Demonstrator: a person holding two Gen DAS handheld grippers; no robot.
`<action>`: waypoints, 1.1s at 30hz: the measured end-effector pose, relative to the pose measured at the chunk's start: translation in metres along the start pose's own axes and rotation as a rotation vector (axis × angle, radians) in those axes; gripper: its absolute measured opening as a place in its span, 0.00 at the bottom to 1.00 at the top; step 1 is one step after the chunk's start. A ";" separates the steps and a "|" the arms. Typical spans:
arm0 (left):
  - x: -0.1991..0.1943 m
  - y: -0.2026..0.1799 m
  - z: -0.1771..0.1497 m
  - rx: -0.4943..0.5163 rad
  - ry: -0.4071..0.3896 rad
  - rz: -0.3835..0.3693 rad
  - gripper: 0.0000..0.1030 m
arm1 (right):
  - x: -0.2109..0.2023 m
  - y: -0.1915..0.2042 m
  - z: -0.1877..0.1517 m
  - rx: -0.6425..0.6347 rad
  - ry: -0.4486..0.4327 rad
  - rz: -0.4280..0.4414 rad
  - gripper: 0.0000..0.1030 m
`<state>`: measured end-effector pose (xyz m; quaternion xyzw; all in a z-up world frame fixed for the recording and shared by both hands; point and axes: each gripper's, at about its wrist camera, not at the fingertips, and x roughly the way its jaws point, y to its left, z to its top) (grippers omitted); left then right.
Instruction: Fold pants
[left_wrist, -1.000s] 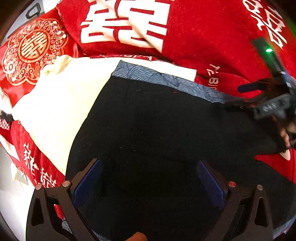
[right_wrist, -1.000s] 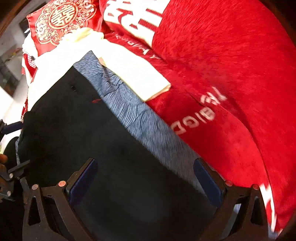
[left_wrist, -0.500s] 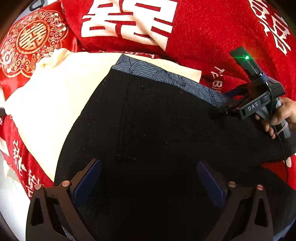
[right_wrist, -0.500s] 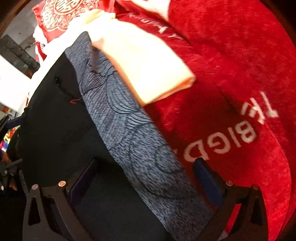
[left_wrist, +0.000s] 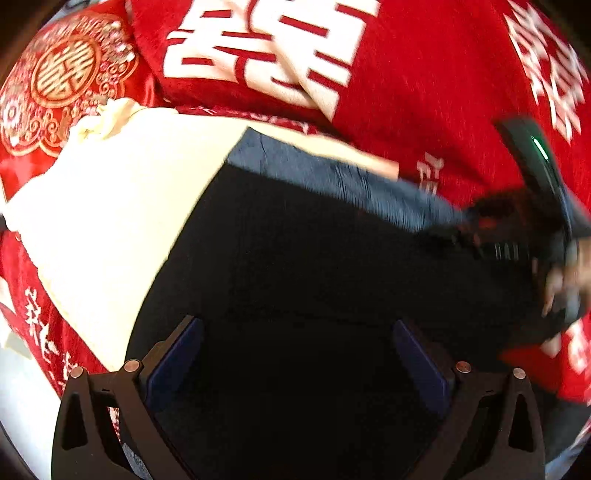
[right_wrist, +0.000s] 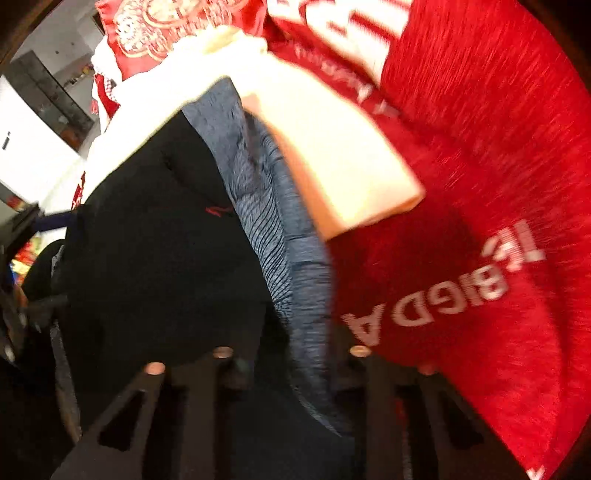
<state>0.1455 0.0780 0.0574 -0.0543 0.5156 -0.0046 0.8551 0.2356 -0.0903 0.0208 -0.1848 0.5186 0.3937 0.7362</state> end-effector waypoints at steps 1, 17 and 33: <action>-0.003 0.004 0.009 -0.041 0.002 -0.021 0.99 | -0.011 0.007 -0.002 -0.005 -0.036 -0.042 0.16; 0.010 0.008 0.018 -0.121 0.069 -0.115 0.99 | 0.042 -0.024 0.009 0.034 0.176 0.112 0.81; 0.020 0.022 0.074 -0.467 0.051 -0.244 0.99 | -0.064 0.081 -0.034 -0.161 -0.137 -0.259 0.08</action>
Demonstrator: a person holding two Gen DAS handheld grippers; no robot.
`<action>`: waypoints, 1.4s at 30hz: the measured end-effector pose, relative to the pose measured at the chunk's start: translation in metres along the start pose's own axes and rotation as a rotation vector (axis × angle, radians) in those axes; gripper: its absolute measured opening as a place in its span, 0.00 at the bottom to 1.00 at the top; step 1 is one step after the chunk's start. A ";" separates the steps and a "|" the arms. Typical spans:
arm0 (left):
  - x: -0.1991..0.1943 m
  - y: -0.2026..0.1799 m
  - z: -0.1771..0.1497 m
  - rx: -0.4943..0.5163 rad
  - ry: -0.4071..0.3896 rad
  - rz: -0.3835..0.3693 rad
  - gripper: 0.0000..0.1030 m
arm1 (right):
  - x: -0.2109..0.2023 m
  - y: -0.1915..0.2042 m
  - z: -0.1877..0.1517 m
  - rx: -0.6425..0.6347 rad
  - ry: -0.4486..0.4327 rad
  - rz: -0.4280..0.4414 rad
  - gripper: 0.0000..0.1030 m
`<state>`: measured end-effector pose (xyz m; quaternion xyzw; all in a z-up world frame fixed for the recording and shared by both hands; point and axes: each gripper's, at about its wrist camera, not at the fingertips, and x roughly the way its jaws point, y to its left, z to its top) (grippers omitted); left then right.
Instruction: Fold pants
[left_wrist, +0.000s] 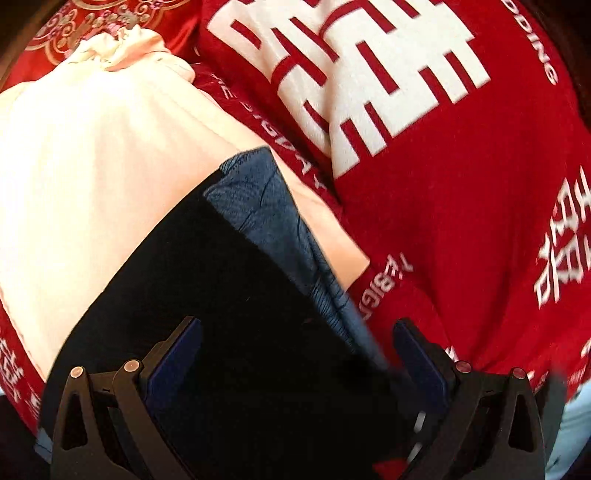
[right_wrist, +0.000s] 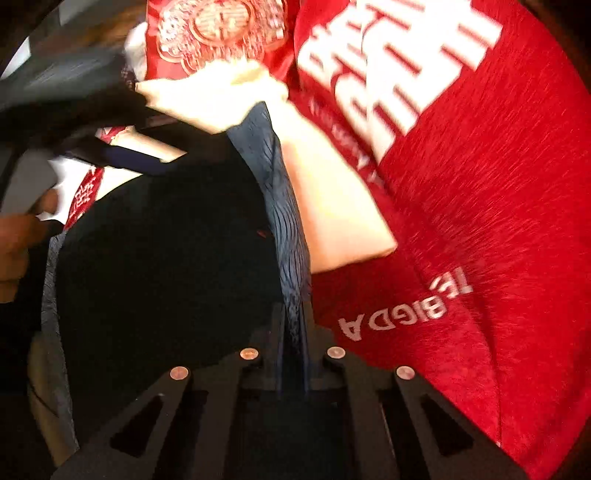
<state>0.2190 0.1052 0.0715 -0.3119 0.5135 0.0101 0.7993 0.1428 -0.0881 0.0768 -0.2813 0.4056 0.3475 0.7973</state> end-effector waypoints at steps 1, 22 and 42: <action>0.002 -0.003 0.002 -0.006 -0.005 0.009 0.99 | -0.007 0.008 0.002 -0.031 -0.015 -0.038 0.06; 0.048 -0.012 0.020 0.067 0.072 0.090 0.99 | 0.134 -0.102 0.017 0.140 0.346 0.544 0.11; 0.047 -0.015 -0.007 -0.070 0.117 0.118 0.20 | 0.012 0.055 -0.016 -0.101 0.018 -0.170 0.10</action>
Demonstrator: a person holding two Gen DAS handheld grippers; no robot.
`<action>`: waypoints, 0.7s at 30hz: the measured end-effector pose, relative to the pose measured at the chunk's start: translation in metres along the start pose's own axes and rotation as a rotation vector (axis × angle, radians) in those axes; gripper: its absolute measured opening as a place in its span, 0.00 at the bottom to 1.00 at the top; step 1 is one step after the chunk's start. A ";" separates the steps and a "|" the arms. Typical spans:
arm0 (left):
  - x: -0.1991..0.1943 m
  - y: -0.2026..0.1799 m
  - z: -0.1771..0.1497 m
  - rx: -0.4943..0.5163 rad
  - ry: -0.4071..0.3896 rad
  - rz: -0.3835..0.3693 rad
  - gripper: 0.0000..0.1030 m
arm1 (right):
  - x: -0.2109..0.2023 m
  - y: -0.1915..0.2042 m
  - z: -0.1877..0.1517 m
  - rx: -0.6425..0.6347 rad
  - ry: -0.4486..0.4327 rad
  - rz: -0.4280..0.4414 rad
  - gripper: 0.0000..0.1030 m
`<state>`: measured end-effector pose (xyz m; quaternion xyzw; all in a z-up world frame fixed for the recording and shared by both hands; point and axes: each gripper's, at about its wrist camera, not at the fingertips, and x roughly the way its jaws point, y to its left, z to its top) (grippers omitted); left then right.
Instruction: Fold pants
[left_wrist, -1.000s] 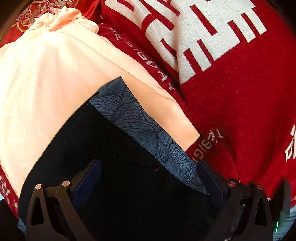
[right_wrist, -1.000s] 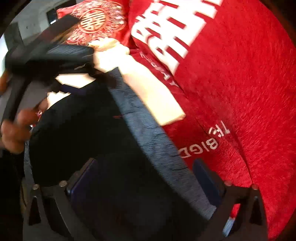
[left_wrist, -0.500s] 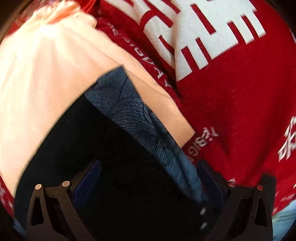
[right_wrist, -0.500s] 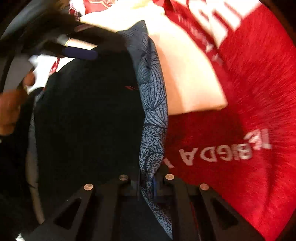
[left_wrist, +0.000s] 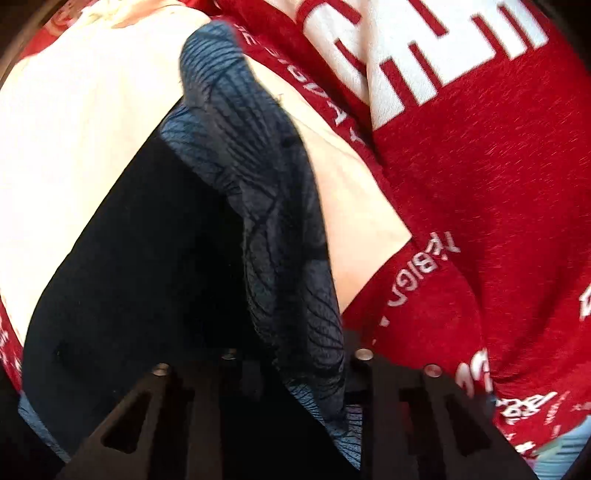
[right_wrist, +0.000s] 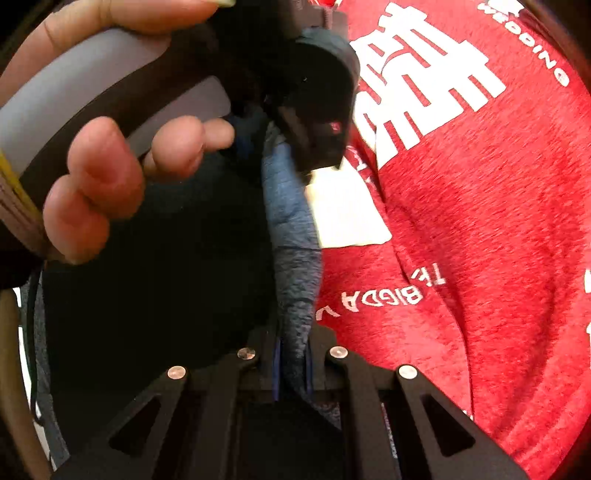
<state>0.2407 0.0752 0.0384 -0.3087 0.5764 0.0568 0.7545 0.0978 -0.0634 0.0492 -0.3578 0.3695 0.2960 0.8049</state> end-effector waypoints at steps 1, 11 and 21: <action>-0.006 0.005 -0.005 -0.006 -0.006 -0.018 0.17 | -0.004 -0.001 0.000 0.006 -0.003 -0.002 0.10; -0.098 0.034 -0.093 0.100 -0.151 -0.165 0.14 | -0.075 0.045 -0.018 0.014 -0.047 -0.137 0.10; -0.070 0.150 -0.137 0.005 -0.032 -0.306 0.15 | -0.078 0.145 -0.039 -0.051 0.021 -0.140 0.10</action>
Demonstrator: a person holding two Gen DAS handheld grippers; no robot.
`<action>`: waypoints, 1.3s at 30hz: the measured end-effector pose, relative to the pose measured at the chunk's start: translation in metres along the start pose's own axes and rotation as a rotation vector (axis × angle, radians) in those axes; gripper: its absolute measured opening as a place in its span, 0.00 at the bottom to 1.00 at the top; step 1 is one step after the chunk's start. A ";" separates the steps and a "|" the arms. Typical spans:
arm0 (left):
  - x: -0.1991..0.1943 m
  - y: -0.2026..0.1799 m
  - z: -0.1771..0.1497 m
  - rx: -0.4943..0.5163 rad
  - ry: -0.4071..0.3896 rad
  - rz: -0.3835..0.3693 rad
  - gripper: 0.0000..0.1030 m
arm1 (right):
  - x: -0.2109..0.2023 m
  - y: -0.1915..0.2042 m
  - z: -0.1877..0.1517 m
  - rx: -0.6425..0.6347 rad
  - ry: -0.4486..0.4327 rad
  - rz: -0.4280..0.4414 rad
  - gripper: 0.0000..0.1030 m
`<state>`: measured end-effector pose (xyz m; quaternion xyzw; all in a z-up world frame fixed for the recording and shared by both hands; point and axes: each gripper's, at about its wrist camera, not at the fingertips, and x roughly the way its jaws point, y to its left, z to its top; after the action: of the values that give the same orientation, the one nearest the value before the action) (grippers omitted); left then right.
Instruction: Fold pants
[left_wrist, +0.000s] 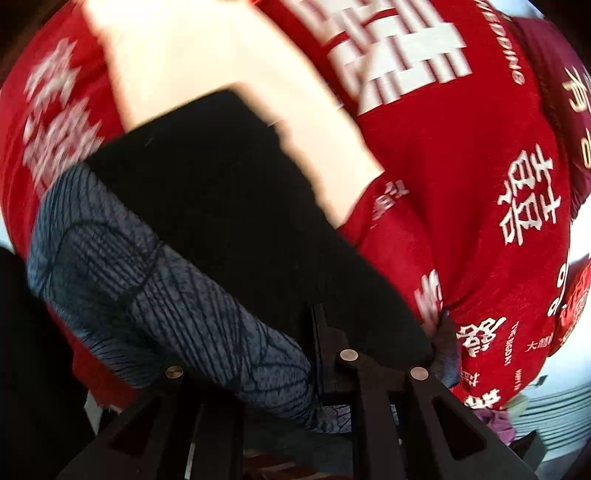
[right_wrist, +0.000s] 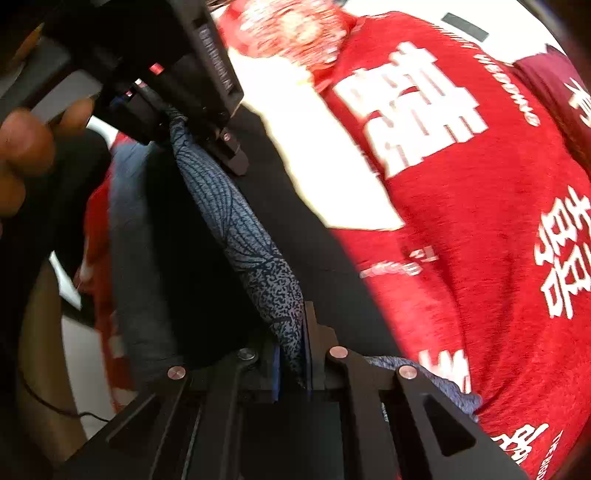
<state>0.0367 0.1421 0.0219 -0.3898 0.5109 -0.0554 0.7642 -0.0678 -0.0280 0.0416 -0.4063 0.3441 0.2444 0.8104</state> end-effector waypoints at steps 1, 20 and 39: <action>0.002 0.011 -0.001 -0.019 0.014 -0.012 0.15 | 0.004 0.012 -0.002 -0.016 0.015 0.003 0.10; -0.046 0.061 -0.013 -0.060 0.049 0.103 0.33 | 0.016 0.070 0.003 0.060 0.122 -0.029 0.16; -0.023 0.007 -0.014 0.230 0.059 0.263 0.49 | -0.025 0.004 -0.022 0.533 -0.011 0.247 0.82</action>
<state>0.0121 0.1500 0.0318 -0.2278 0.5698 -0.0244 0.7892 -0.0941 -0.0471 0.0491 -0.1328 0.4387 0.2445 0.8545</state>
